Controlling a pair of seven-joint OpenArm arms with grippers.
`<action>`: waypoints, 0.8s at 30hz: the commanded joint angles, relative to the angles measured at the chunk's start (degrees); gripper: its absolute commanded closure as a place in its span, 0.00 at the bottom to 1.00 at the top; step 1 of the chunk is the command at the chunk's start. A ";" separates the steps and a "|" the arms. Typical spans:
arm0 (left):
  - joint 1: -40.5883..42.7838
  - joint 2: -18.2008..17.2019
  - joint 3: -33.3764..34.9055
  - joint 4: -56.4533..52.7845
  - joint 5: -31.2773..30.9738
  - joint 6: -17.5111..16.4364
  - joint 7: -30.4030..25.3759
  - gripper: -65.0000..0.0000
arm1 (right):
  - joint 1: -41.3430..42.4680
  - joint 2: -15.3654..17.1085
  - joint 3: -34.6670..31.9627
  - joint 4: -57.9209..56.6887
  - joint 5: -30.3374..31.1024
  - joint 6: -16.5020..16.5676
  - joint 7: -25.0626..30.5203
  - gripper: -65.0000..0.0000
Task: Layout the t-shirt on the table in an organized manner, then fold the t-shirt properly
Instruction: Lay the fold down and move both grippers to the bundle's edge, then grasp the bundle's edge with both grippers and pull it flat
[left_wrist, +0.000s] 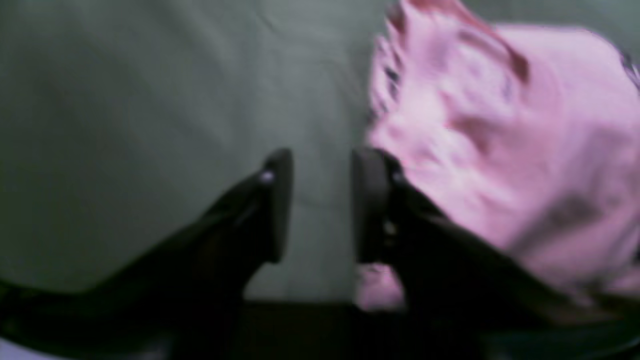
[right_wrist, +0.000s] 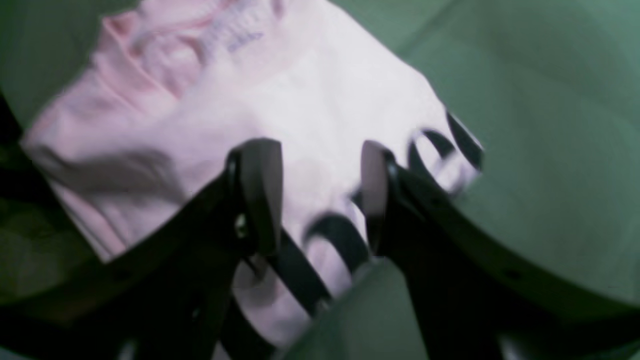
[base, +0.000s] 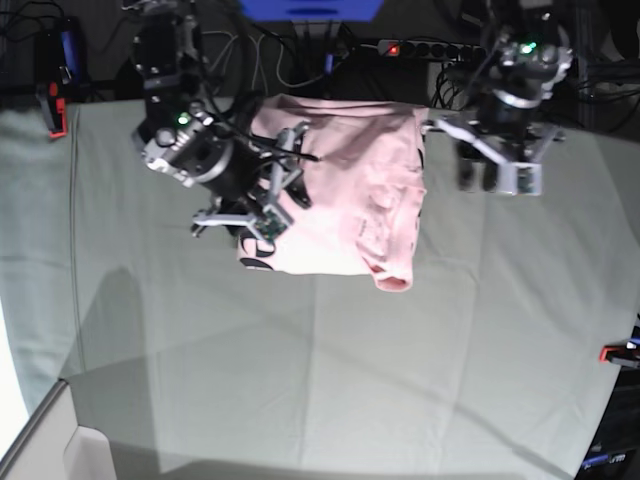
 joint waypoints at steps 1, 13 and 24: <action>0.33 0.08 1.08 -0.03 -0.62 -0.04 -0.37 0.55 | 0.16 -0.20 0.49 1.21 0.70 0.19 1.19 0.64; -0.20 -0.45 2.75 -7.59 -8.01 -0.04 0.24 0.15 | -0.63 -0.20 3.66 1.21 0.70 0.19 0.66 0.64; -1.26 -0.80 2.93 -9.35 -9.15 -0.04 0.24 0.58 | -2.13 -0.20 3.66 1.21 0.70 0.19 1.10 0.64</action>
